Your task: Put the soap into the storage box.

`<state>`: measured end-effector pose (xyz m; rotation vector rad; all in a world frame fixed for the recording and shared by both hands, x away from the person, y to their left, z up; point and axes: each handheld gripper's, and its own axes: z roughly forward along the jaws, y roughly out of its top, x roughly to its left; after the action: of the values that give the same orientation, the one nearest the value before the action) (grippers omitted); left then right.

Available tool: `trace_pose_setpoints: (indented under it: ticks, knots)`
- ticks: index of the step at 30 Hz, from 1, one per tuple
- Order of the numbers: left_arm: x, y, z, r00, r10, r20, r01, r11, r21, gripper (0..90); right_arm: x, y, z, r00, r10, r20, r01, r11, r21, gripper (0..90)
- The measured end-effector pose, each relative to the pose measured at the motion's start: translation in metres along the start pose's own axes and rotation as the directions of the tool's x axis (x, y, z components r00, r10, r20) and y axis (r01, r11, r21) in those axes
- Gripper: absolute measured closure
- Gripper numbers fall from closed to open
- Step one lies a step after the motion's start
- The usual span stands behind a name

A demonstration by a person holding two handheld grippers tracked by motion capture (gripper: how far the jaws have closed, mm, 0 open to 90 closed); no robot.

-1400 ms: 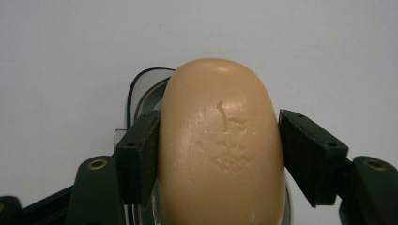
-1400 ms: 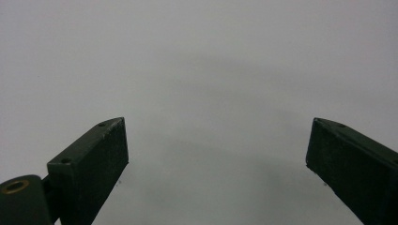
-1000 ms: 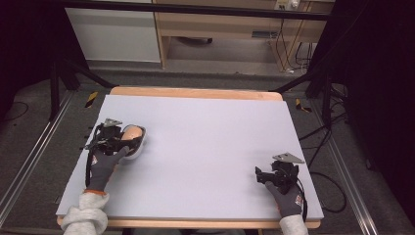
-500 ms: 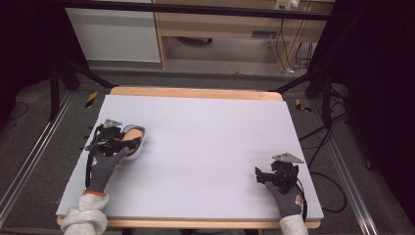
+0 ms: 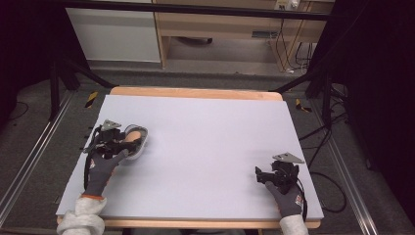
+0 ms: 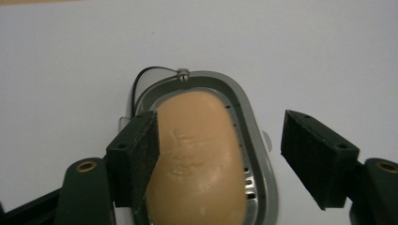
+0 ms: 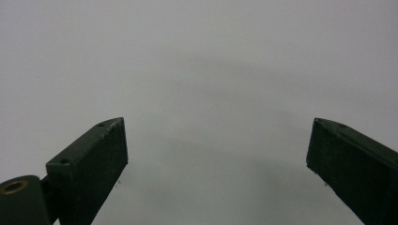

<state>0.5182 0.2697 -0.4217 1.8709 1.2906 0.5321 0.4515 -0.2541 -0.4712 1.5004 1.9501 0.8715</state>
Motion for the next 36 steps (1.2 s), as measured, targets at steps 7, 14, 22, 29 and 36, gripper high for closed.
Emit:
trace_pose_setpoints:
  ticks: [7,14,22,29,36]
  knots:
    - [-0.007,0.001,-0.013,0.9998,0.019,0.01,-0.019,0.999,-0.041,28.5,0.0,0.0,-0.001,1.0,0.005,0.001,-0.005,1.0,-0.004,5.9]
    - [-0.021,-0.005,-0.023,0.9977,0.048,0.048,-0.045,0.9973,-0.058,27.5,-0.001,0.001,-0.003,1.0,0.008,0.005,-0.008,1.0,-0.012,5.9]
    - [-0.033,-0.028,-0.029,0.9948,0.066,0.078,-0.063,0.9969,-0.048,26.1,-0.004,-0.001,-0.005,0.9998,0.02,0.006,-0.02,1.0,-0.018,5.8]
    - [-0.032,-0.051,-0.038,0.9957,0.051,0.078,-0.049,0.9983,-0.03,25.2,-0.011,-0.006,-0.007,0.9996,0.015,0.025,-0.015,1.0,-0.01,5.7]
    - [-0.025,-0.073,-0.041,0.9985,0.045,0.03,-0.045,0.9989,0.009,24.2,-0.014,-0.009,-0.01,0.999,0.02,0.039,-0.02,1.0,-0.008,6.0]
